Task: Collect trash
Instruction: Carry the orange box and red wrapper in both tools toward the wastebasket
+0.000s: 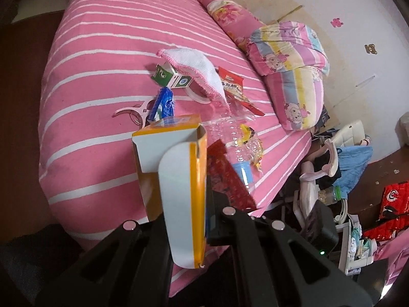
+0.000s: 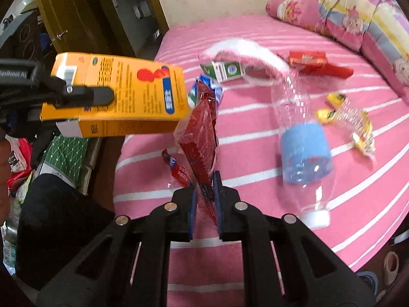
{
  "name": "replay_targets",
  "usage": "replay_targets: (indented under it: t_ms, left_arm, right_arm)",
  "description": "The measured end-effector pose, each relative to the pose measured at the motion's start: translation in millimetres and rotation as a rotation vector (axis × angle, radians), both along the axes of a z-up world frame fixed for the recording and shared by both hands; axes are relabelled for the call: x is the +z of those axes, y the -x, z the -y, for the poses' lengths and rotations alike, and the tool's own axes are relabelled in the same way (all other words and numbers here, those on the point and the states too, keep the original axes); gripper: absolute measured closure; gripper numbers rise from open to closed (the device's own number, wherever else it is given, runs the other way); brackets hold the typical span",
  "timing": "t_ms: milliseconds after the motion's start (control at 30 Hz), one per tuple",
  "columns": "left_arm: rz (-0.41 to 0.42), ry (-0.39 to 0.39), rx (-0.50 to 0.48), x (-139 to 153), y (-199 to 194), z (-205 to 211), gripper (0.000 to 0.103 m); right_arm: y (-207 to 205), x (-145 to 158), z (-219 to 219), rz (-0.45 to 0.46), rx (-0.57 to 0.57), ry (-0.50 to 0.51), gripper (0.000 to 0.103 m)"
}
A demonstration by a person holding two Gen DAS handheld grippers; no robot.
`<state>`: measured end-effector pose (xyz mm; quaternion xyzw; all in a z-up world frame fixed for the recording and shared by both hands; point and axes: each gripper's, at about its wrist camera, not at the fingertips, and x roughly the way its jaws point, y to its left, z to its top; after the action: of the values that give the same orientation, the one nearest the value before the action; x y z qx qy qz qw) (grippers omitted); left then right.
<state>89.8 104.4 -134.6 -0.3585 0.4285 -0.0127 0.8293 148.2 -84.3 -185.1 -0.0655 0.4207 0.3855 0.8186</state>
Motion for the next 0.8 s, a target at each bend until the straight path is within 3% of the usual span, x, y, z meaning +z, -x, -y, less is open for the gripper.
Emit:
replay_targets:
  t_ms: [267, 800]
  left_arm:
    - [0.044, -0.013, -0.003, 24.7, 18.6, 10.5, 0.102]
    - [0.109, -0.083, -0.085, 70.1, 32.2, 72.4, 0.102]
  right_arm:
    - [9.7, 37.4, 10.3, 0.056, -0.021, -0.031, 0.09]
    - [38.6, 101.0, 82.8, 0.133, -0.133, -0.13, 0.09]
